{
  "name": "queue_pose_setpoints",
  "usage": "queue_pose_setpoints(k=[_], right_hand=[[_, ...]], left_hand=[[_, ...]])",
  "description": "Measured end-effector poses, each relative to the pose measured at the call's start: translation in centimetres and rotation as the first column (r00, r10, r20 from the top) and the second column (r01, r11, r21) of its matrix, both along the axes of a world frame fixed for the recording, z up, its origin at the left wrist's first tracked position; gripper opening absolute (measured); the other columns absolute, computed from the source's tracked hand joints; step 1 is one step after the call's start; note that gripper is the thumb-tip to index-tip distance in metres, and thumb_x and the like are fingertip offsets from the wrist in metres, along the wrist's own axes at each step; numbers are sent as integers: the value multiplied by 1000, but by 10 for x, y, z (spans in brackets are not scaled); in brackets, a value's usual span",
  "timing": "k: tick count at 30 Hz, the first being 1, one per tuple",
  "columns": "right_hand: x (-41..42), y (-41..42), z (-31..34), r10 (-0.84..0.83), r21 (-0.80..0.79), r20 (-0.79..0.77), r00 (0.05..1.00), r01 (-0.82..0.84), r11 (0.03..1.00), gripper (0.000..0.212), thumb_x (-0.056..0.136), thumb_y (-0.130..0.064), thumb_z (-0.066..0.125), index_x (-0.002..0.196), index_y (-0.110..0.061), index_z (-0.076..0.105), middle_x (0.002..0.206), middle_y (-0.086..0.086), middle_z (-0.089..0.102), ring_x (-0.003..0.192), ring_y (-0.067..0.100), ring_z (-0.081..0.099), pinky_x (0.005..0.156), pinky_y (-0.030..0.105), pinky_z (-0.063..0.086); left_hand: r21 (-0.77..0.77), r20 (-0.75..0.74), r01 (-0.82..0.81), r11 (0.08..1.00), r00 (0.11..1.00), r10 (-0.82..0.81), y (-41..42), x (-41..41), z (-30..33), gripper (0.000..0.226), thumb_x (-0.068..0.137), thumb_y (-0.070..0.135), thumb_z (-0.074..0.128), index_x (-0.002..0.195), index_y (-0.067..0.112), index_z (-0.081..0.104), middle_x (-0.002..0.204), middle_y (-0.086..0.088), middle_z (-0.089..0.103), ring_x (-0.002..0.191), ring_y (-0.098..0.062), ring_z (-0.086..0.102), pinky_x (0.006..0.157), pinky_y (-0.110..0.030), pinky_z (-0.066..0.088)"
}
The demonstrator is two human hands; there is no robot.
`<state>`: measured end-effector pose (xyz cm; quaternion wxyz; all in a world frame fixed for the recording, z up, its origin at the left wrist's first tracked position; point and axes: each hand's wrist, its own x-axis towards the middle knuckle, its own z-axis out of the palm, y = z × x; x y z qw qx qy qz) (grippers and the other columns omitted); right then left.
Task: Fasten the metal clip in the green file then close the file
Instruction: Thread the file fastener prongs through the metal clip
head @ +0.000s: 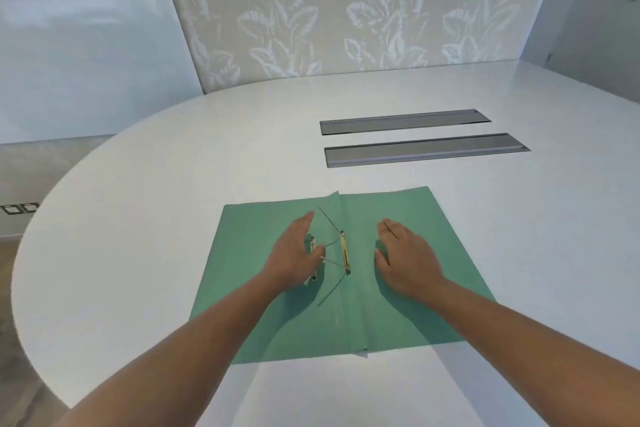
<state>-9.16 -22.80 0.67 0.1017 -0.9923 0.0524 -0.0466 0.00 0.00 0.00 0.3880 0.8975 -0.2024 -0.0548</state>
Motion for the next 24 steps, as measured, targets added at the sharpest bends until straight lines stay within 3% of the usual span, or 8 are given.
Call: queue_pose_setpoints(k=[3, 5, 7, 8, 10, 14, 19, 24], right_hand=[[-2, -4, -1, -30, 106, 18, 999, 28, 994, 56, 99, -27, 47, 154, -13, 43, 161, 0, 42, 144, 22, 43, 112, 40, 44], [-2, -6, 2, -51, 125, 11, 999, 49, 991, 46, 97, -22, 50, 141, -12, 56, 150, -1, 54, 131, 25, 54, 100, 40, 52], [1, -8, 2, -84, 127, 22, 996, 81, 989, 18, 94, -17, 51, 104, -10, 64, 116, 1, 63, 105, 30, 61, 76, 37, 51], [2, -9, 4, -108, 127, 8, 994, 106, 986, 9, 92, -16, 51, 86, -12, 57, 99, 0, 58, 93, 30, 59, 67, 36, 46], [3, -12, 7, -155, 148, -31, 987, 158, 976, 19, 90, -17, 53, 72, -10, 48, 85, 0, 52, 79, 29, 55, 60, 37, 44], [7, -19, 15, -233, 207, -84, 969, 245, 947, 12, 87, -14, 60, 83, -6, 67, 86, 11, 64, 79, 32, 65, 66, 40, 54], [14, -24, 23, -234, 152, -199, 952, 266, 952, 15, 83, 2, 56, 83, -4, 70, 83, 17, 72, 63, 31, 65, 64, 39, 59], [18, -23, 31, -230, 138, -239, 943, 268, 954, 17, 78, 5, 56, 86, -3, 68, 81, 16, 72, 71, 33, 73, 64, 39, 61]], left_hand=[[65, -18, 13, 998, 1000, -12, -3, 2, -6, 76, 95, 38, 63, 159, 24, 24, 163, 2, 32, 146, -19, 35, 119, -36, 28], [119, -33, 7, 993, 999, -3, -5, 3, -10, 77, 94, 46, 63, 158, 21, 26, 160, -1, 37, 146, -21, 35, 119, -42, 29], [177, 5, -7, 984, 1000, 6, -7, 3, -14, 79, 93, 52, 62, 156, 17, 31, 158, -3, 41, 145, -24, 36, 118, -45, 31], [195, 40, -14, 981, 999, 6, -7, 3, -16, 79, 93, 54, 61, 156, 16, 33, 157, -3, 42, 145, -25, 36, 118, -45, 31], [232, 99, -25, 972, 995, 2, -8, 1, -19, 78, 93, 57, 59, 155, 16, 34, 156, -3, 43, 145, -25, 34, 118, -44, 29], [268, 183, -38, 963, 983, -12, -8, -3, -28, 81, 93, 67, 49, 154, 16, 34, 157, -2, 41, 147, -23, 31, 120, -41, 25], [304, 242, -58, 951, 970, -18, -10, -5, -30, 90, 87, 78, 44, 153, 17, 36, 157, 2, 41, 147, -21, 31, 121, -41, 25], [344, 255, -60, 937, 967, -31, -9, -6, -30, 89, 87, 80, 38, 153, 20, 35, 159, 3, 38, 148, -21, 28, 121, -41, 24]])
